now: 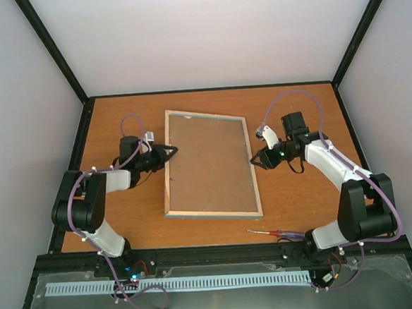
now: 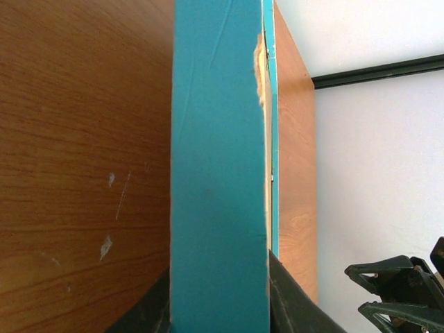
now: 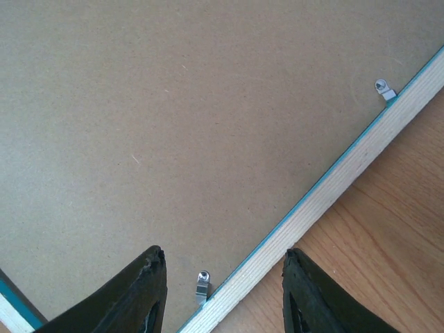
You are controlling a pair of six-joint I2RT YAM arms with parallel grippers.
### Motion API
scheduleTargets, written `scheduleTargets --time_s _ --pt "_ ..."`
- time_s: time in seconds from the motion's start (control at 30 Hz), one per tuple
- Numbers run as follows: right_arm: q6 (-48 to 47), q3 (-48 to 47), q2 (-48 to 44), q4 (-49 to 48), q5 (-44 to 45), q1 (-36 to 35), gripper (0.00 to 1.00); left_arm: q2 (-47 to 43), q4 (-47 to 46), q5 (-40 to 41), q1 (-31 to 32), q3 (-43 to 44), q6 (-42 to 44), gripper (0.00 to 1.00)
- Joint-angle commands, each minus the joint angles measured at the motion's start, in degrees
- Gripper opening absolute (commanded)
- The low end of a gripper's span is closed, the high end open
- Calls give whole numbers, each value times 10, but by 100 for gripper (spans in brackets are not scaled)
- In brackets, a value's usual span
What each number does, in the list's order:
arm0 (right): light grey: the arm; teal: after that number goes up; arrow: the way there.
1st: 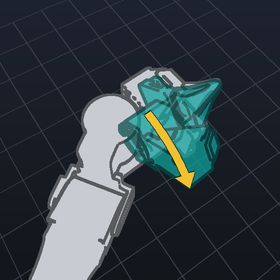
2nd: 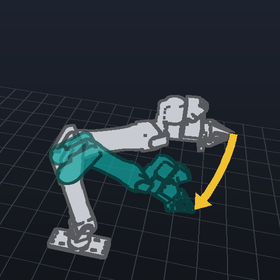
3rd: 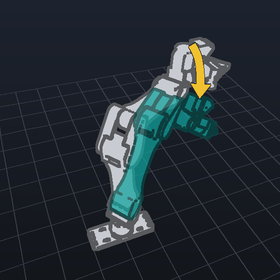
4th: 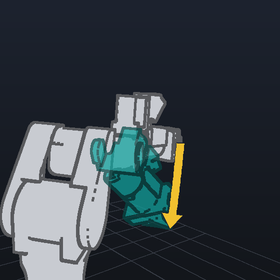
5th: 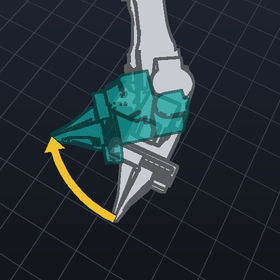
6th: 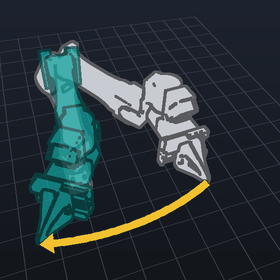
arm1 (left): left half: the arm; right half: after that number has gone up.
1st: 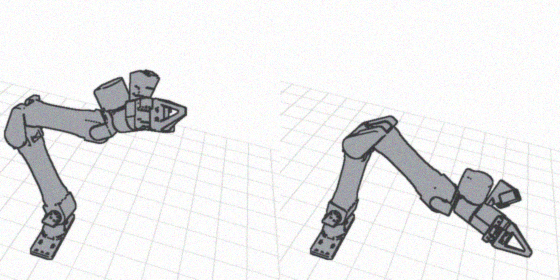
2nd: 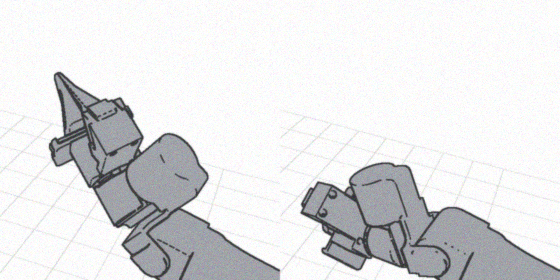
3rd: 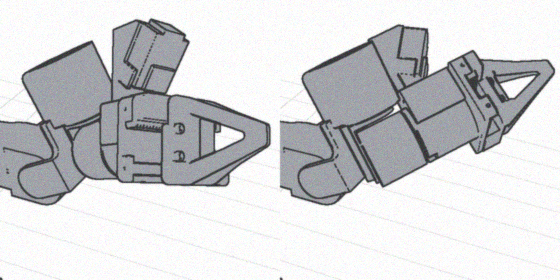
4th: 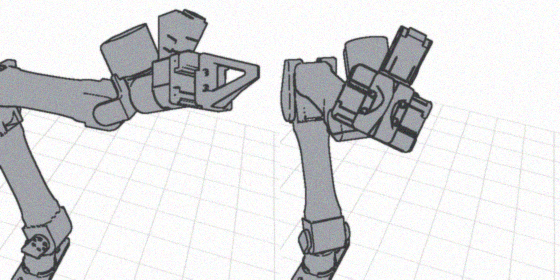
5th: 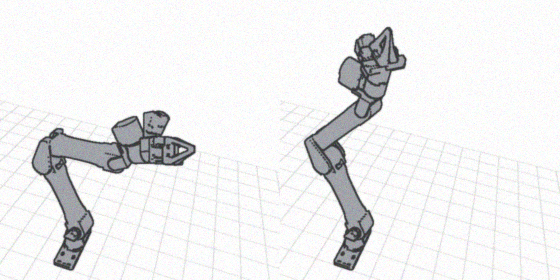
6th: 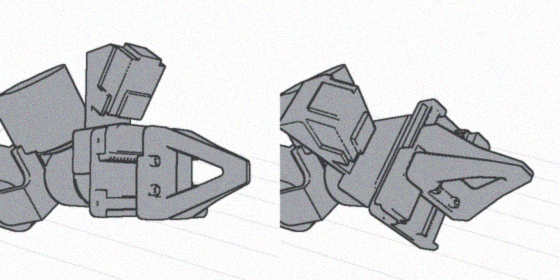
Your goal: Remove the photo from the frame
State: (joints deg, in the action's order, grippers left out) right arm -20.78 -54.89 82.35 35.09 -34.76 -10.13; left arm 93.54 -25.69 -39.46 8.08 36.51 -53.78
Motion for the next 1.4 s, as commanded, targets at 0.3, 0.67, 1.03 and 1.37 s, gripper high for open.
scheduleTargets --time_s 0.3,0.67,1.03,1.37 --pt "-15 0 17 -4 -4 5 46 85 -14 76 63 52 -20 49" --pt "-20 2 20 -4 1 5 46 70 190 249 78 124 44 60" --pt "-35 -6 15 9 11 5 46 7 241 276 78 119 82 63" --pt "-218 -7 -110 159 71 4 46 -190 360 225 82 125 240 61"
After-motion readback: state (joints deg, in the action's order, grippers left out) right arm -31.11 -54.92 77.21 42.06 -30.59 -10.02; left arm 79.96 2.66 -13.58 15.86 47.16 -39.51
